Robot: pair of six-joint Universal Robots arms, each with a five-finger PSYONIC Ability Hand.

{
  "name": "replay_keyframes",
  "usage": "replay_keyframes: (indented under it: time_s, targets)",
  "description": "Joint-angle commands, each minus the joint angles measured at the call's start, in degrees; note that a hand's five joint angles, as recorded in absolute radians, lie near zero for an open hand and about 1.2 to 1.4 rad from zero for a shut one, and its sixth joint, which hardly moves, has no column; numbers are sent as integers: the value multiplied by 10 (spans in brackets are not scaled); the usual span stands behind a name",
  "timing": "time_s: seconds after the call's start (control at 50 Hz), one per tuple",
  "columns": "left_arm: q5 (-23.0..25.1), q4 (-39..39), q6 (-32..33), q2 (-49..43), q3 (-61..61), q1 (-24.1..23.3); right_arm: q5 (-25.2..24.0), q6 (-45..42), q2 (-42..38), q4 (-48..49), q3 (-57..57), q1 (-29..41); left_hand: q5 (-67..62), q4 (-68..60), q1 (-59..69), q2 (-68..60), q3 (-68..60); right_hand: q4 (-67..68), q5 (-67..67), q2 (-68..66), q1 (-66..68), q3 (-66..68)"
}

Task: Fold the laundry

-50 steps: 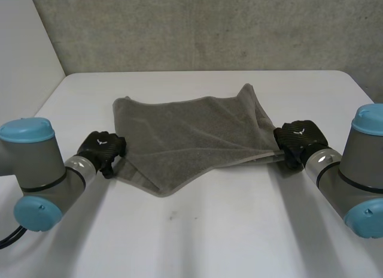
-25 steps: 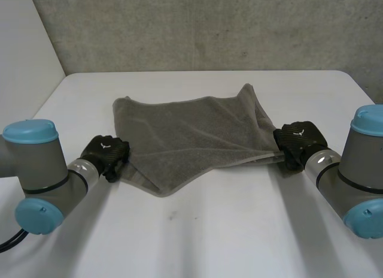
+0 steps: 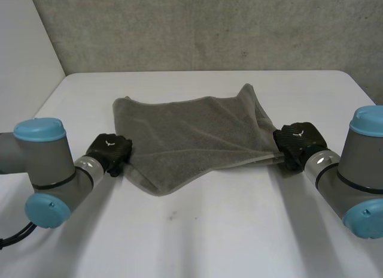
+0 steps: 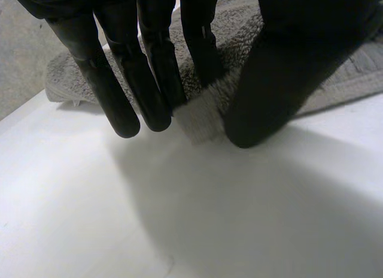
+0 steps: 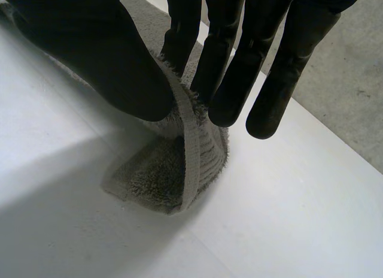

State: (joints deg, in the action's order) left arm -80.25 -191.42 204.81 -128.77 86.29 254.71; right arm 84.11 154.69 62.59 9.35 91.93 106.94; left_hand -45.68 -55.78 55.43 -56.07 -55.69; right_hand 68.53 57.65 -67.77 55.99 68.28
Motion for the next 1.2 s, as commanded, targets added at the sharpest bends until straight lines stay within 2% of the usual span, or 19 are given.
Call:
replay_keyframes:
  time_s: [0.02,0.14,0.34,0.38,0.48,0.52,0.54,0.64,0.76,0.84,0.96,1.06,1.1,1.12,1.16,1.18,1.2]
  targets:
    - [0,0,-2,-2,-10,-8,-1,0,-3,0,-1,-1,-186,-185,189,-182,-186,115,123,-122,240,117]
    - [0,0,-3,4,-13,-20,0,-2,-3,0,-1,0,-243,-242,246,-239,-243,115,123,-122,240,117]
    - [-8,-5,-18,15,-3,-21,0,-13,-1,-6,-5,-1,-243,-242,246,-239,-243,115,123,-122,240,117]
    - [-14,0,-19,77,20,-19,-1,-38,13,-13,-14,-3,-243,-242,246,-239,-243,115,123,-122,240,117]
    - [-29,3,-19,157,52,-10,0,-98,49,-58,-31,-5,-243,-242,246,-239,-243,115,123,-122,240,117]
    - [-37,14,-13,225,68,-11,0,-117,60,-79,-40,-8,-243,-242,246,-239,-243,115,123,-122,240,117]
    - [-37,14,-13,225,68,-11,1,-132,69,-101,-49,-16,-243,-242,246,-239,-243,115,123,-122,240,117]
    - [-38,102,-9,362,77,-9,1,-152,111,-169,-76,-47,-243,-242,246,-239,-243,115,123,-122,240,117]
    - [-37,156,0,434,66,-9,-11,-167,209,-245,-111,-79,-243,-242,246,-239,-243,115,123,-122,240,117]
    - [-38,181,50,481,60,3,-12,-192,234,-269,-127,-100,-243,-242,246,-239,-243,115,123,-122,240,117]
    - [-42,201,124,474,77,11,-30,-245,245,-286,-133,-103,-243,-242,246,-239,-243,115,123,-122,240,117]
    - [-42,198,126,433,94,7,-33,-270,203,-293,-119,-101,-243,-242,246,-239,-243,115,123,-122,240,117]
    - [-42,196,125,334,83,8,-27,-272,142,-292,-130,-100,-243,-242,246,-239,-243,115,123,-122,240,117]
    - [-42,196,125,333,83,8,-27,-272,141,-292,-130,-100,-243,-242,246,-239,-243,115,123,-122,240,117]
    - [-49,185,125,248,40,4,-23,-277,97,-289,-154,-94,-243,-242,246,-239,-243,115,123,-122,240,117]
    - [-49,185,125,248,40,3,-23,-277,97,-289,-154,-94,-243,-242,246,-239,-243,115,123,-122,240,117]
    - [-58,173,125,210,9,1,-18,-279,74,-286,-170,-83,-243,-242,246,-239,-243,115,123,-122,240,117]
